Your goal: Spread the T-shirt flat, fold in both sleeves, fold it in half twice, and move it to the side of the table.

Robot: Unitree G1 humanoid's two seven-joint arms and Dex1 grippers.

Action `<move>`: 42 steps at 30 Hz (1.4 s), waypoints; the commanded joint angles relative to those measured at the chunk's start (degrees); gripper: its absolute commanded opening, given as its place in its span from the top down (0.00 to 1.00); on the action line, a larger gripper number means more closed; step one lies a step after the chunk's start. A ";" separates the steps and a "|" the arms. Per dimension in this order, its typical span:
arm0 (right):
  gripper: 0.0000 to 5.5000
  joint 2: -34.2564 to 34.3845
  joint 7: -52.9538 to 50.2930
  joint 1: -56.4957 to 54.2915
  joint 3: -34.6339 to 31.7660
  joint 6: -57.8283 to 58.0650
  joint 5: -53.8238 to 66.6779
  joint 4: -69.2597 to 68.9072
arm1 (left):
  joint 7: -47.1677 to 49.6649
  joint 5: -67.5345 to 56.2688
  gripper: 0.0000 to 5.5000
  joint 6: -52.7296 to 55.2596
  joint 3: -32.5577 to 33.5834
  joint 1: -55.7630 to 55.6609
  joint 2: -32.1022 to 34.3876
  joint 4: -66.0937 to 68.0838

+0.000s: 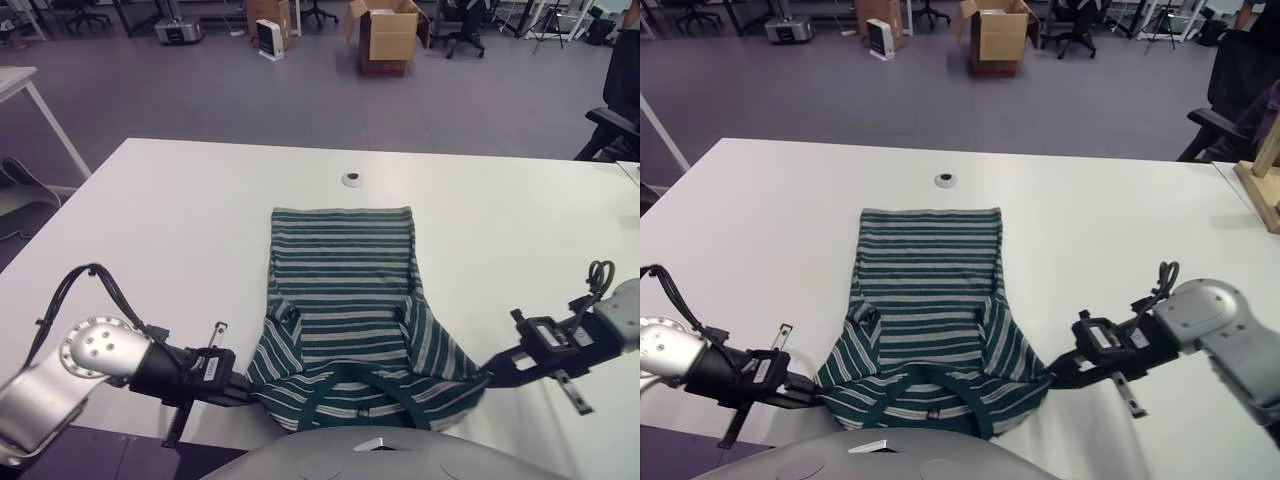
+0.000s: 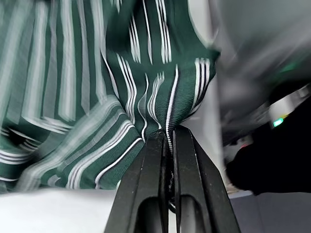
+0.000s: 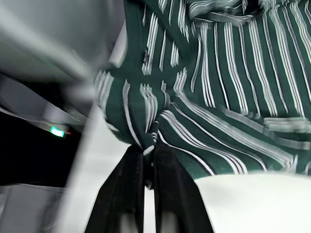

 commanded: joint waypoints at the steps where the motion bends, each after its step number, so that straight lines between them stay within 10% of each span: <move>1: 0.99 -1.96 1.54 -20.59 4.67 7.72 6.36 8.20 | -4.06 -9.77 1.00 8.04 -1.51 -22.94 1.08 4.37; 8: 0.99 17.86 1.45 -57.77 28.50 7.17 -13.28 51.54 | -8.61 15.27 1.00 -7.20 -25.08 -61.61 -29.86 56.07; 14: 0.99 38.64 -8.45 -69.72 28.11 -0.19 -24.20 83.28 | -0.16 23.88 1.00 -22.66 -23.85 -65.81 -40.03 93.18; 21: 0.99 44.44 -18.29 -71.82 26.40 -8.00 -34.69 96.32 | 4.07 24.77 1.00 -27.85 -16.33 -66.23 -43.21 107.61; 35: 0.56 46.66 -32.66 -73.08 15.58 -17.37 -40.06 93.93 | 27.64 27.74 0.78 -14.75 -5.43 -68.29 -46.39 115.14; 42: 0.49 52.36 -28.26 -47.57 26.05 -9.77 -41.77 45.28 | 28.74 18.04 0.66 -14.53 7.55 -63.07 -44.21 101.51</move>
